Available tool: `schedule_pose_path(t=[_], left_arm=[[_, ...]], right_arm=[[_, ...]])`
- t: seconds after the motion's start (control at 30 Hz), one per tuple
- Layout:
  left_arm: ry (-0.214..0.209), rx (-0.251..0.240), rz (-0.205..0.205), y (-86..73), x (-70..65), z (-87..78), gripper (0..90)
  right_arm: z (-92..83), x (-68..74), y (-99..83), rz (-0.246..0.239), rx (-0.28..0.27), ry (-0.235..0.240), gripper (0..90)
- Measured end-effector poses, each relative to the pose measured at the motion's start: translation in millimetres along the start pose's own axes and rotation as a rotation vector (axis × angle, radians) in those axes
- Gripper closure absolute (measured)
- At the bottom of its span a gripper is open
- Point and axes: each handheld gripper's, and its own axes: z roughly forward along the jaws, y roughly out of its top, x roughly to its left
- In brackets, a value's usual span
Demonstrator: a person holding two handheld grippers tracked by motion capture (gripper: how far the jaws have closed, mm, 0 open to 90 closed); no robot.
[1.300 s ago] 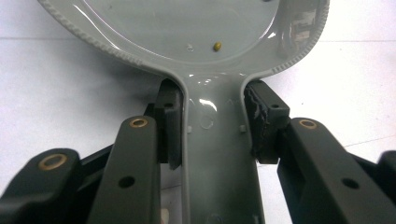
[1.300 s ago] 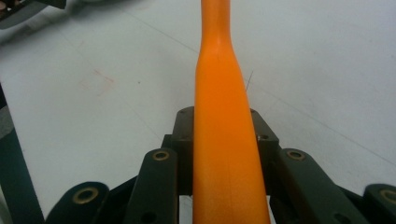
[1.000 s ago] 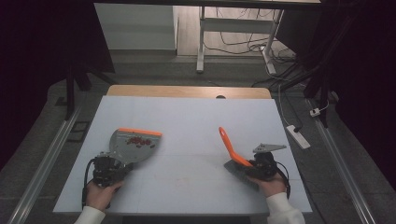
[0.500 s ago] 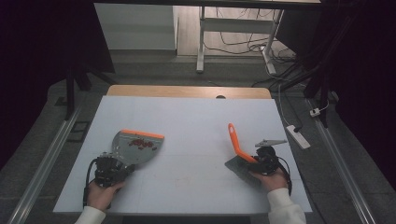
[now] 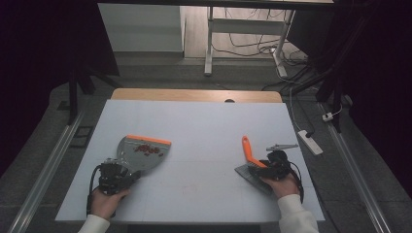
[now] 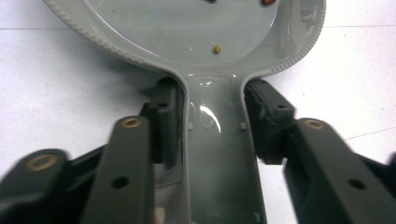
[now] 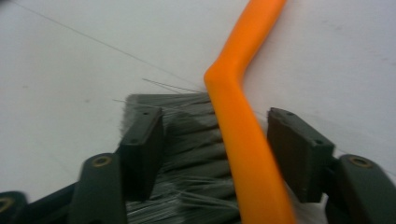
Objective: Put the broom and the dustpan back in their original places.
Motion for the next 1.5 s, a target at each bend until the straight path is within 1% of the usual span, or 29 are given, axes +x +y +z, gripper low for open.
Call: schedule_pose_path(t=[0.03,0.1,0.2,0.23,0.3,0.47,0.6,0.63,0.7,0.73,0.87,0.9,0.97,1.07,1.17,1.23,1.27,1.33,1.5], left_arm=[[0.0,-0.003,0.004,-0.2,0.2,-1.0,50.9],[0.011,-0.009,0.015,-0.5,-0.6,-3.0,47.0],[0.016,-0.023,0.03,-1.5,-1.1,-7.1,40.0],[0.019,-0.028,0.036,-1.8,-1.0,-8.9,38.9],[0.026,-0.036,0.047,-2.8,-0.2,-12.7,37.4],[0.048,-0.06,0.082,-4.6,0.4,-24.1,36.2],[0.055,-0.084,0.119,-4.0,-2.0,-31.9,35.6],[0.048,-0.092,0.134,-3.6,-3.2,-33.3,35.5],[0.042,-0.089,0.172,-2.7,-5.7,-33.7,35.4],[0.032,-0.085,0.198,-2.3,-8.1,-33.3,35.1],[-0.022,-0.077,0.261,-0.8,-15.2,-30.5,35.2],[-0.044,-0.072,0.277,0.0,-17.2,-28.7,35.2],[-0.082,-0.07,0.293,1.0,-20.0,-25.2,35.1],[-0.135,-0.065,0.318,3.0,-23.1,-21.4,35.1],[-0.174,-0.064,0.347,5.4,-25.1,-19.1,35.4],[-0.197,-0.063,0.354,6.5,-26.2,-16.8,35.3],[-0.202,-0.061,0.356,7.1,-26.7,-15.2,35.3],[-0.202,-0.057,0.365,8.3,-27.9,-12.5,35.3],[-0.205,-0.044,0.376,9.9,-28.1,-8.0,35.3]], right_arm=[[-0.4,-0.1,0.1,-0.007,0.0,-0.016,37.3],[-1.5,-0.8,-0.1,-0.005,-0.004,-0.006,37.5],[-3.5,-0.4,-0.1,-0.009,-0.02,-0.018,37.5],[-4.6,-0.4,-0.1,-0.011,-0.029,-0.024,37.5],[-7.3,-0.1,-0.1,-0.008,-0.046,-0.025,38.4],[-17.4,1.5,-0.8,-0.037,-0.099,-0.012,41.2],[-22.9,5.1,-1.2,-0.083,-0.124,0.002,42.5],[-23.6,6.2,-1.3,-0.094,-0.127,0.007,42.5],[-23.7,7.9,-1.4,-0.116,-0.126,0.026,42.5],[-23.5,8.4,-1.6,-0.12,-0.125,0.032,42.5],[-22.9,12.4,-3.0,-0.15,-0.125,0.053,42.5],[-22.8,13.4,-3.3,-0.156,-0.125,0.059,42.7],[-22.2,16.7,-4.2,-0.178,-0.127,0.073,43.2],[-21.0,22.4,-4.7,-0.216,-0.131,0.081,43.3],[-20.3,28.0,-5.8,-0.256,-0.137,0.087,43.6],[-19.9,31.9,-6.7,-0.292,-0.136,0.084,43.7],[-19.8,32.7,-7.0,-0.309,-0.137,0.079,43.8],[-20.0,33.7,-7.8,-0.329,-0.141,0.078,44.0],[-19.8,34.9,-9.2,-0.348,-0.151,0.094,44.2]])
